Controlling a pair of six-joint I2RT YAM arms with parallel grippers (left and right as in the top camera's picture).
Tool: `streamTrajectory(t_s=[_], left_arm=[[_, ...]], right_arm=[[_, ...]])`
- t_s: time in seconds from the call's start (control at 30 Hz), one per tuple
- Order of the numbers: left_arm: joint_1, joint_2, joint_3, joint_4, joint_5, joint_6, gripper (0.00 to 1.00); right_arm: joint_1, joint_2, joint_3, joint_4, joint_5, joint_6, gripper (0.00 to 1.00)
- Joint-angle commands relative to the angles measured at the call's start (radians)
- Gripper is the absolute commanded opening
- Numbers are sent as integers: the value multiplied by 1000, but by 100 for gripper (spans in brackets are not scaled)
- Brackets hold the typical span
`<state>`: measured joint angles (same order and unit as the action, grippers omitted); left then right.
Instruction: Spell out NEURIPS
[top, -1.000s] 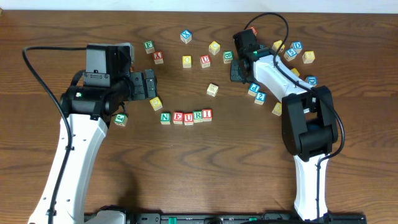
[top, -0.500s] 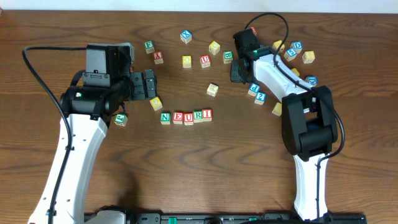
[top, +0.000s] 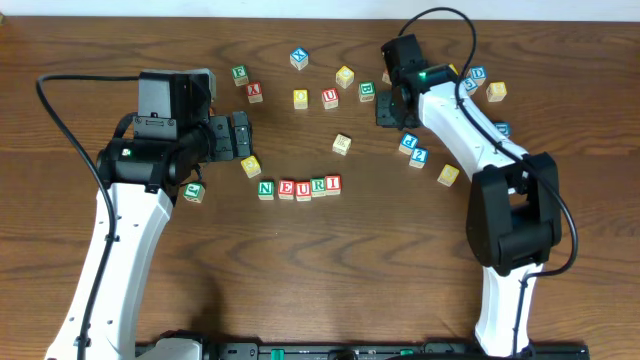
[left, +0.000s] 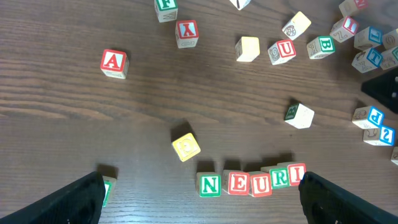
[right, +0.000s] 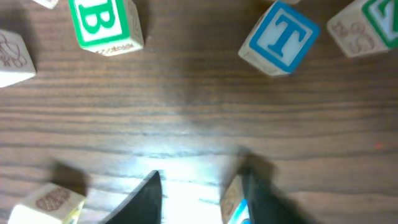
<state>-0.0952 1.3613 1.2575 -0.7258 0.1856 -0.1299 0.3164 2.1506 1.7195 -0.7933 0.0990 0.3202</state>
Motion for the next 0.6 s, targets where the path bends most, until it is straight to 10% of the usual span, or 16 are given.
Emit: streamTrajectory(t_s=[0.0,0.57], left_arm=[[2,-9,23,0,6,6,98],[2,-9,23,0,6,6,98]], right_arm=[[-5,-17,1,-24,4,-39,51],[-5,-19,1,-132,-29,-242,52]])
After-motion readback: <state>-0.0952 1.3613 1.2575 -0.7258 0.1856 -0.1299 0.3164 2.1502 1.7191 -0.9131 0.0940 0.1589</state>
